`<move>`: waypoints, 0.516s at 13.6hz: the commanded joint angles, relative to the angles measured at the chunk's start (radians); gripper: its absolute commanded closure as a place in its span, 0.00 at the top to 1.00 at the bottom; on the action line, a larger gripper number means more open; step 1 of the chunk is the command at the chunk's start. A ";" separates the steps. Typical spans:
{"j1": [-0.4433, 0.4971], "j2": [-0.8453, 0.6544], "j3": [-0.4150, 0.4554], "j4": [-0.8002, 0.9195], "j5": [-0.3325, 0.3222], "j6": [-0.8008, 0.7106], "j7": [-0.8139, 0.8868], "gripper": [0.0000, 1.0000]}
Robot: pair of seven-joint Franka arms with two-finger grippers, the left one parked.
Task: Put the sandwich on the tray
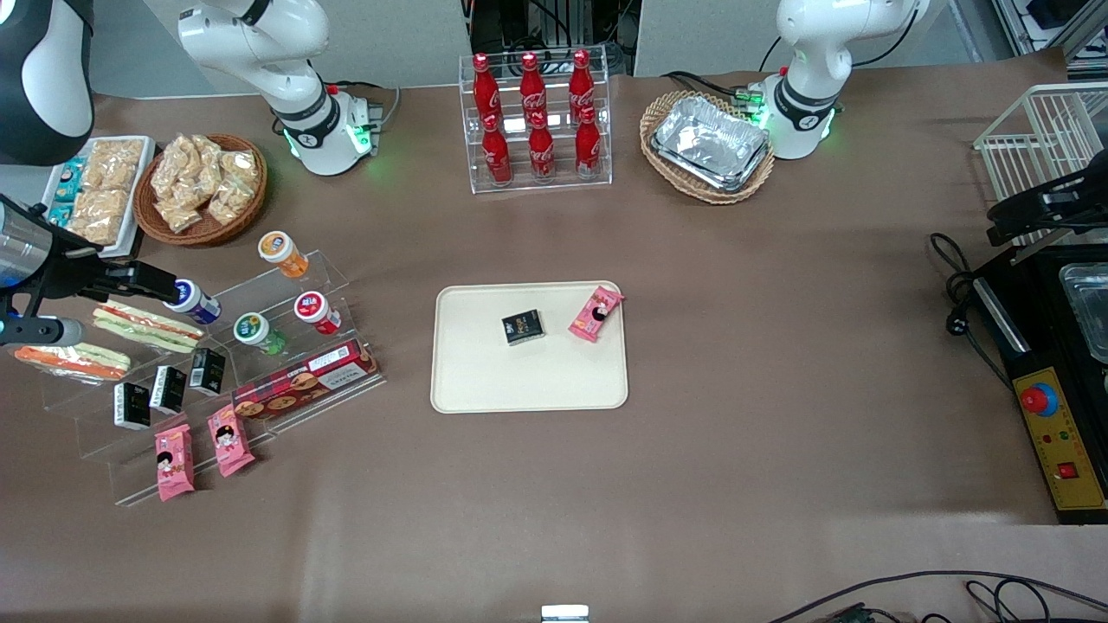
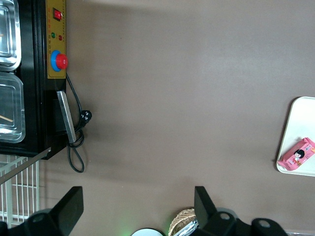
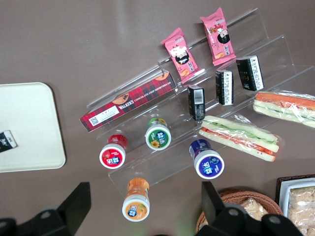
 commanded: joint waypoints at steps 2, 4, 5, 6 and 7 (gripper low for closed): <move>0.000 0.005 0.005 0.019 0.004 0.000 -0.001 1.00; -0.003 0.006 0.003 0.019 0.004 0.000 -0.007 1.00; -0.004 0.006 0.003 0.019 0.006 0.000 -0.011 1.00; -0.003 0.005 0.003 0.017 0.007 -0.003 -0.005 1.00; -0.001 0.006 0.003 0.014 0.007 -0.006 -0.004 1.00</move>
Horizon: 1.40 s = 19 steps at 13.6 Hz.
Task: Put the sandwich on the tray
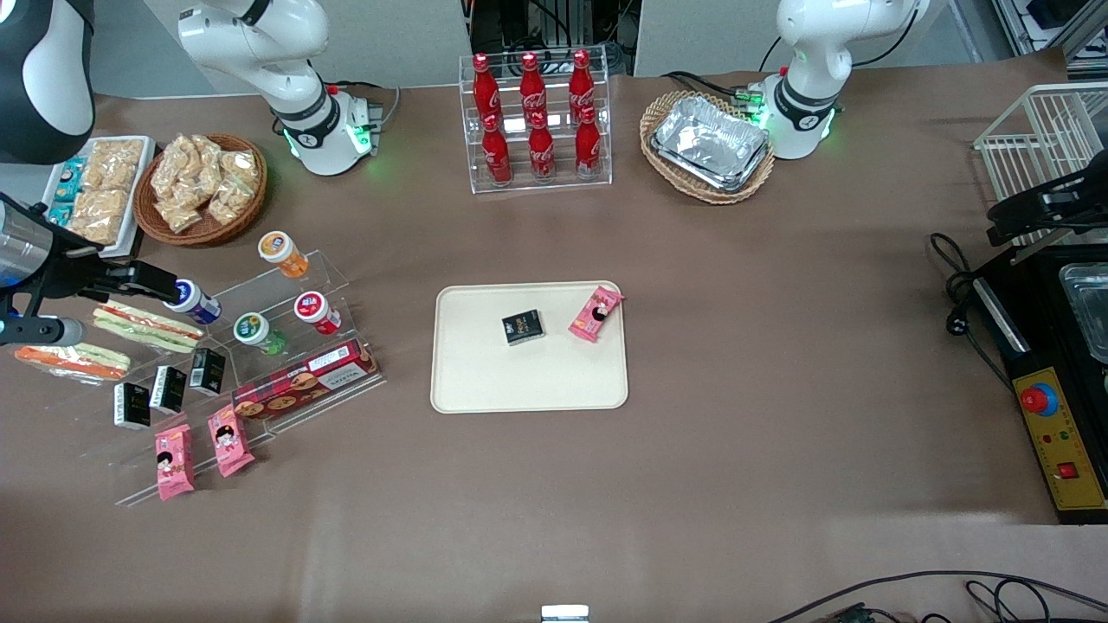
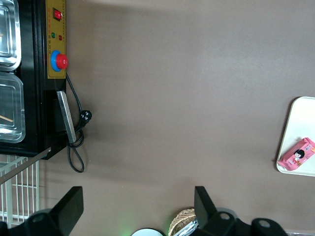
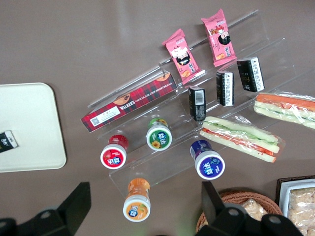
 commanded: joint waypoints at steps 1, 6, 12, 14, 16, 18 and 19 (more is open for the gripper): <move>-0.003 0.006 0.000 0.007 0.009 -0.011 -0.005 1.00; -0.045 0.003 -0.002 -0.007 0.003 -0.033 -0.014 1.00; -0.239 -0.022 -0.002 -0.011 -0.002 -0.029 -0.221 1.00; -0.288 -0.019 -0.002 -0.010 0.000 0.005 -0.226 1.00; -0.339 -0.008 -0.003 -0.010 0.000 0.048 -0.212 1.00; -0.393 0.012 -0.003 -0.011 0.007 0.078 -0.200 1.00; -0.411 0.019 -0.002 -0.011 0.007 0.089 -0.188 1.00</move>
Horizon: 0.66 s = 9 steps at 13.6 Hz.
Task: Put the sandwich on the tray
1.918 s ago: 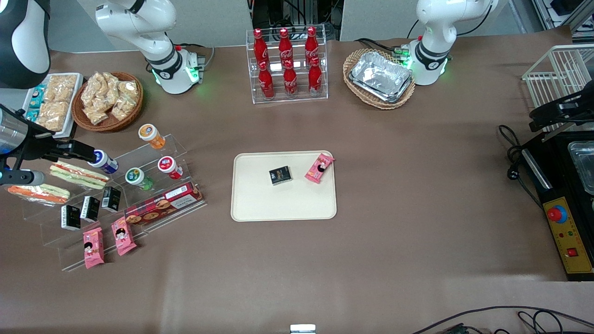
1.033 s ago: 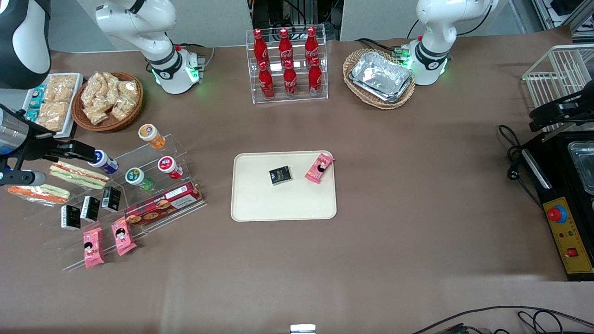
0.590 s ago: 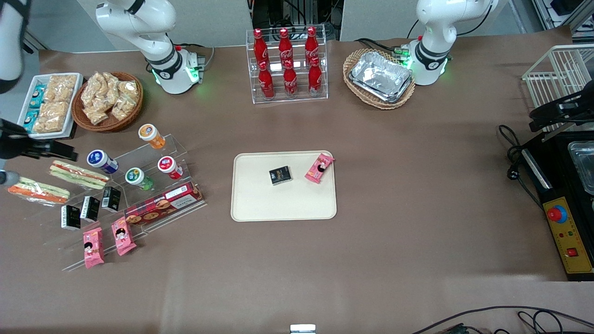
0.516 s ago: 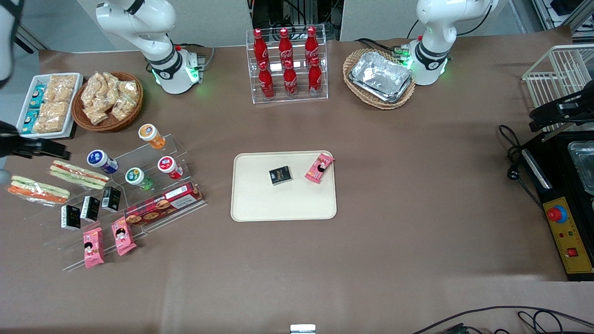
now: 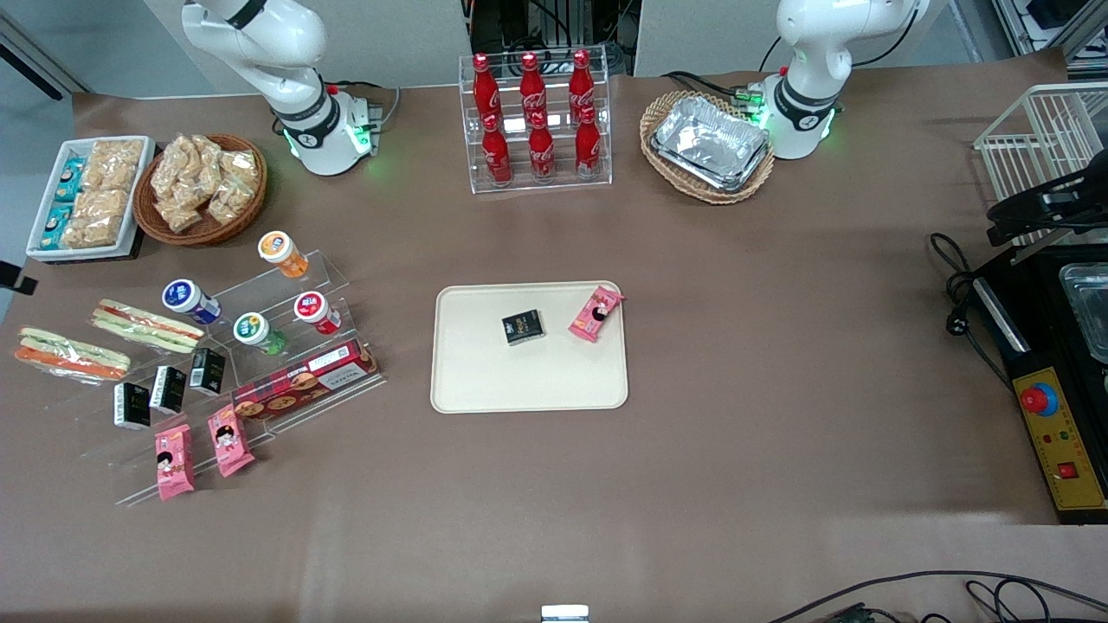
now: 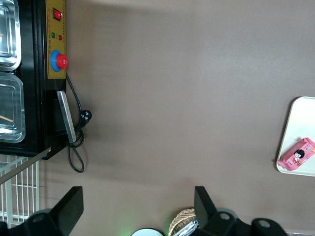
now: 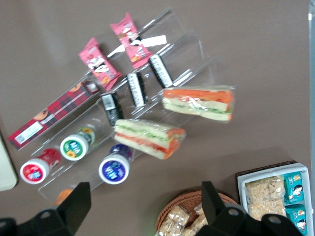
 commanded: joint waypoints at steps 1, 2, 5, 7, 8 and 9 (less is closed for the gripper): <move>-0.079 0.024 0.010 -0.003 0.008 0.052 0.017 1.00; -0.095 0.029 0.010 -0.003 0.004 0.064 -0.005 1.00; -0.105 0.064 0.011 -0.003 0.011 0.110 -0.337 1.00; -0.107 0.089 0.011 -0.005 0.043 0.133 -0.548 1.00; -0.119 0.106 0.010 -0.005 0.077 0.135 -0.640 1.00; -0.144 0.126 0.011 -0.005 0.103 0.138 -0.739 1.00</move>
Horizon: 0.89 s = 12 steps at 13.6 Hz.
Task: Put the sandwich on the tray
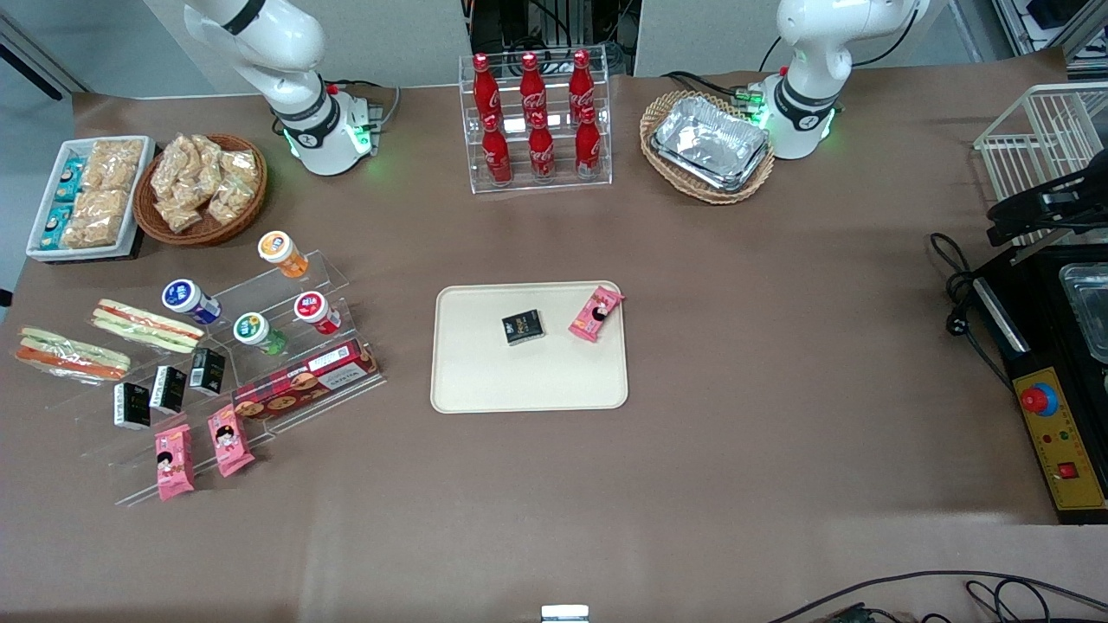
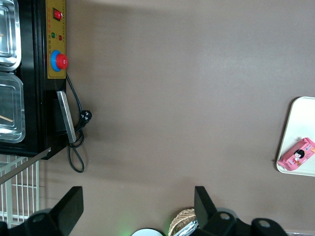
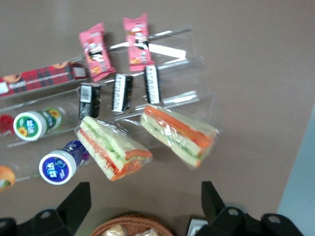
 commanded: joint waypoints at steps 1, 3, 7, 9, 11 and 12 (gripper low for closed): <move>-0.056 0.061 0.006 0.004 0.094 0.028 -0.339 1.00; -0.102 0.099 0.007 -0.001 0.107 0.057 -0.516 1.00; -0.142 0.171 0.006 -0.008 0.127 0.121 -0.731 1.00; -0.136 0.182 0.007 -0.034 0.127 0.178 -0.778 1.00; -0.128 0.182 0.012 -0.079 0.127 0.250 -0.847 1.00; -0.128 0.181 0.015 -0.105 0.130 0.276 -0.867 1.00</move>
